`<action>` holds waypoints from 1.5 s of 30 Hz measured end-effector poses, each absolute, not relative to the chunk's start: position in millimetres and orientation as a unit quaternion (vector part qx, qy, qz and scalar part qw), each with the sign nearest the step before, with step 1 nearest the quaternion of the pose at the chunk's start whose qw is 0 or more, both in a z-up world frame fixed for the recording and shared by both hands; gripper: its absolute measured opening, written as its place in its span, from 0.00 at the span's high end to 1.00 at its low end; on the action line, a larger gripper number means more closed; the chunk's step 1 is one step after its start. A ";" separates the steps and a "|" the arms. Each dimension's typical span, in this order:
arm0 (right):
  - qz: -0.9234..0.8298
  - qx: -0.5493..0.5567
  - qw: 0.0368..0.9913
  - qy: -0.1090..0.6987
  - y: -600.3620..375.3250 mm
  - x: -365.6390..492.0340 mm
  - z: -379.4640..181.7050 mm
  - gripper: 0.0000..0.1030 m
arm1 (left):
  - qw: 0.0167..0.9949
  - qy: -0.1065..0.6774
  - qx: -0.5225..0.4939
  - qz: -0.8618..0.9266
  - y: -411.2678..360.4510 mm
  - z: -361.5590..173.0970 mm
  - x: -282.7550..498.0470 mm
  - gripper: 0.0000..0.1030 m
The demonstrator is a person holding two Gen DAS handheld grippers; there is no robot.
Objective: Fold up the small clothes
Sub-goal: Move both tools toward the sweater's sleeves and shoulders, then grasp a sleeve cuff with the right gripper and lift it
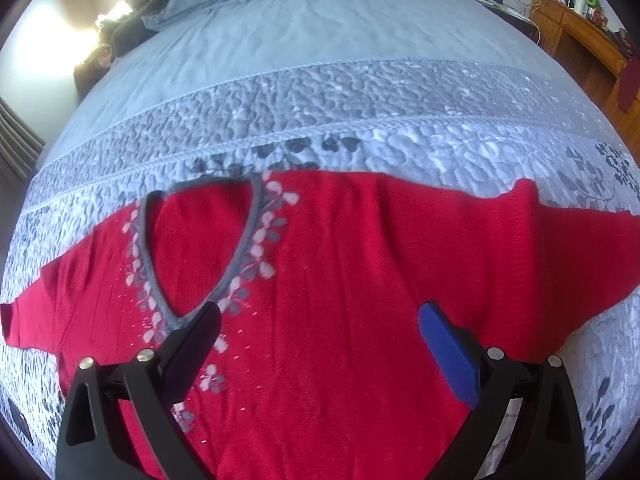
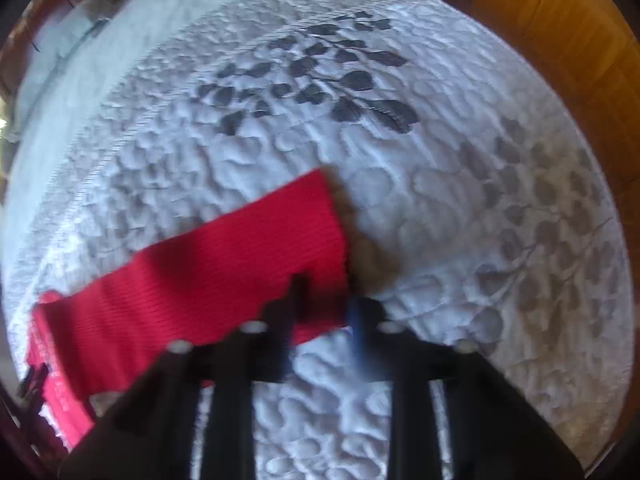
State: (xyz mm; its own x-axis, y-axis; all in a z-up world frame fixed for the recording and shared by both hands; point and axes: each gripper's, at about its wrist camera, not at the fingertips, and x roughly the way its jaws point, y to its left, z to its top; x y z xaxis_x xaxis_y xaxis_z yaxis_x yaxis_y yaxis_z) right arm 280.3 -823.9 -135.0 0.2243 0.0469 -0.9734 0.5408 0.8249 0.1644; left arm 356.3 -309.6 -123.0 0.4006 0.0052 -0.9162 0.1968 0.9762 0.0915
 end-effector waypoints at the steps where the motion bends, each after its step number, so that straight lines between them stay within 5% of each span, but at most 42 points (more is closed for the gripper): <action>1: -0.161 0.253 0.744 0.597 -822.6 278.4 -133.1 0.92 | 0.832 0.545 0.093 -0.055 -304.3 -122.8 355.5 0.03; 16: -0.002 0.182 0.831 0.525 -619.2 314.2 -19.5 0.92 | 0.833 0.550 0.062 0.002 -171.0 -106.0 334.6 0.03; 29: 0.135 0.117 0.767 0.616 -374.1 360.5 -111.0 0.91 | 0.829 0.557 0.028 0.037 -90.2 -106.5 331.3 0.03; 32: 0.142 0.114 0.742 0.645 -358.3 358.8 -138.8 0.78 | 0.828 0.560 0.022 0.032 -89.4 -108.1 331.4 0.03; 33: 0.146 0.120 0.730 0.657 -359.6 355.2 -147.5 0.62 | 0.827 0.561 0.020 0.029 -91.7 -108.4 331.6 0.04; 36: 0.149 0.143 0.745 0.635 -374.8 334.9 -134.7 0.69 | 0.827 0.562 0.013 0.008 -102.4 -108.2 330.2 0.04; 45: 0.035 0.129 0.803 0.581 -466.0 220.6 -84.2 0.63 | 0.782 0.610 -0.041 -0.119 -194.7 -130.7 336.1 0.04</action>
